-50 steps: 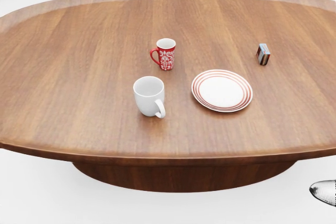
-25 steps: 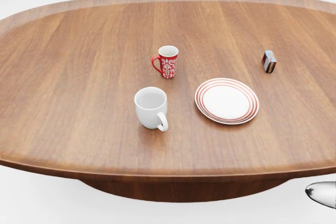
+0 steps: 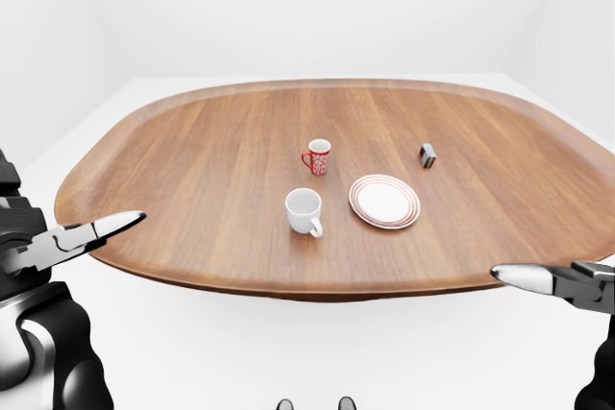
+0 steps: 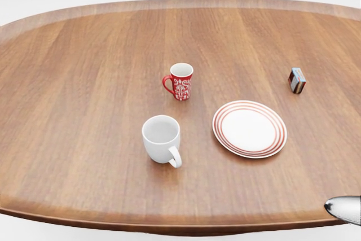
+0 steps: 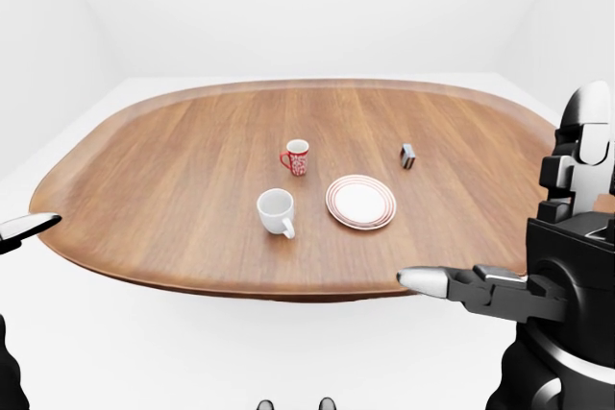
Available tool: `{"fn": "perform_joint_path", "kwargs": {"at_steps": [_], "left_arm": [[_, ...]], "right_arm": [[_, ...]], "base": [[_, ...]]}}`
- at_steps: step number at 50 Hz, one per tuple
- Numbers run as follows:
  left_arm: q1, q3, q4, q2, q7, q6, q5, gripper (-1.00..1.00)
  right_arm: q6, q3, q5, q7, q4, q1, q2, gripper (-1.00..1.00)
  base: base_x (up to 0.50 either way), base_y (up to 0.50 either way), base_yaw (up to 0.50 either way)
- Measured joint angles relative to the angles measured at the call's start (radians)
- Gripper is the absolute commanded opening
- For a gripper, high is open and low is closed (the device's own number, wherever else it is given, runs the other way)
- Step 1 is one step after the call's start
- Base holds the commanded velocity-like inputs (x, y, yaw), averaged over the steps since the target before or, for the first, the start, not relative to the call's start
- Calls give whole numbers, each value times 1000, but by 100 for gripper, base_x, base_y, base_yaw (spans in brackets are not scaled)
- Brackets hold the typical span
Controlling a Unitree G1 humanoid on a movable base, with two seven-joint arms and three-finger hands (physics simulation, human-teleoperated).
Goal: Put the white mug on the plate.
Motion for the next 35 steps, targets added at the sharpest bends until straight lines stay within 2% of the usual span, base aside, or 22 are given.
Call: {"fn": "perform_joint_path", "kwargs": {"at_steps": [35], "left_arm": [[0, -7, 6, -3, -1, 0, 6, 100]], "right_arm": [[0, 5, -2, -4, 8, 0, 1, 100]], "base": [[29, 0, 0]]}}
